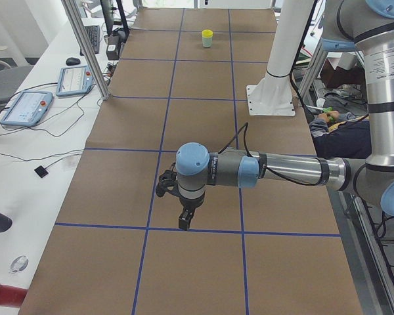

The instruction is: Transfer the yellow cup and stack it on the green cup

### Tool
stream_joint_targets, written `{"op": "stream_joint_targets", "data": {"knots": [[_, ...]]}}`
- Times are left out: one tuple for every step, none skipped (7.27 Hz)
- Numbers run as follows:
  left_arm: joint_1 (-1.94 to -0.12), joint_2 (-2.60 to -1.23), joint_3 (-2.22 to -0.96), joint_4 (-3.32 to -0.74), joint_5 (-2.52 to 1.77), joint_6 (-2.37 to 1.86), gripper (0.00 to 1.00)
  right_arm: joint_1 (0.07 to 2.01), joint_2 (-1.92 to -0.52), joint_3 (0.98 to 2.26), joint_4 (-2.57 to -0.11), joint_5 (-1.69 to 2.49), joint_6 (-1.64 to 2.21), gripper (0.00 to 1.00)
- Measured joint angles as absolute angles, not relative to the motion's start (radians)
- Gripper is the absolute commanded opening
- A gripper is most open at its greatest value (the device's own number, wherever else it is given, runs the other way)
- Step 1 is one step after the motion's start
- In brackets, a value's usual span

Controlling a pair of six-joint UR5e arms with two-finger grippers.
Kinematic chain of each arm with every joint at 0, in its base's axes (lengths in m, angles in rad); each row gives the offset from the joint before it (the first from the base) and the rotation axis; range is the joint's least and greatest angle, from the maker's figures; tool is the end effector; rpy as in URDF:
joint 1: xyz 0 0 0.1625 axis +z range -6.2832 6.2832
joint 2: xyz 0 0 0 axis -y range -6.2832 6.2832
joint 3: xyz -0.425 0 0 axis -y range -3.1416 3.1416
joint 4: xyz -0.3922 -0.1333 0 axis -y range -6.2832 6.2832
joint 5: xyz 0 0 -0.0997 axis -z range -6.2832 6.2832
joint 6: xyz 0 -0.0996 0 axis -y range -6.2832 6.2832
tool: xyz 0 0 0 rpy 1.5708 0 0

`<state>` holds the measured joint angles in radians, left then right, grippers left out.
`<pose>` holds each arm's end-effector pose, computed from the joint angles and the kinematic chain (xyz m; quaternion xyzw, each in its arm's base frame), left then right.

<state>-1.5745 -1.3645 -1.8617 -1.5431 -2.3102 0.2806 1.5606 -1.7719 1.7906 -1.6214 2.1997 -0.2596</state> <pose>-0.0677 -0.4072 0.6131 0.0774 0.3538 0.1388 0.9217 0.0706 -0.4051 0.6553 0.0234 -0.3087 -0.1230 0.9429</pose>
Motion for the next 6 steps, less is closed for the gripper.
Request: {"op": "stream_joint_targets", "data": {"knots": [[-1.574,-1.365,-1.86,-1.543,-2.31,0.281,1.0,1.561,-1.773,1.789,-1.623,2.199,-0.245,1.0],[-1.574,-1.366,-1.859,-1.543,-2.31,0.281,1.0,1.561,-1.773,1.786,-1.623,2.198,-0.236,1.0],[-1.574,-1.367,-1.858,-1.544,-2.31,0.28,1.0,1.562,-1.773,1.782,-1.622,2.198,-0.231,1.0],[-1.574,-1.368,-1.858,-1.544,-2.31,0.279,1.0,1.562,-1.772,1.779,-1.622,2.198,-0.229,1.0],[-1.574,-1.369,-1.852,-1.544,-2.309,0.278,1.0,1.562,-1.772,1.775,-1.622,2.198,-0.229,1.0],[-1.574,-1.37,-1.844,-1.545,-2.308,0.278,1.0,1.562,-1.772,1.772,-1.621,2.199,-0.229,1.0]]}}
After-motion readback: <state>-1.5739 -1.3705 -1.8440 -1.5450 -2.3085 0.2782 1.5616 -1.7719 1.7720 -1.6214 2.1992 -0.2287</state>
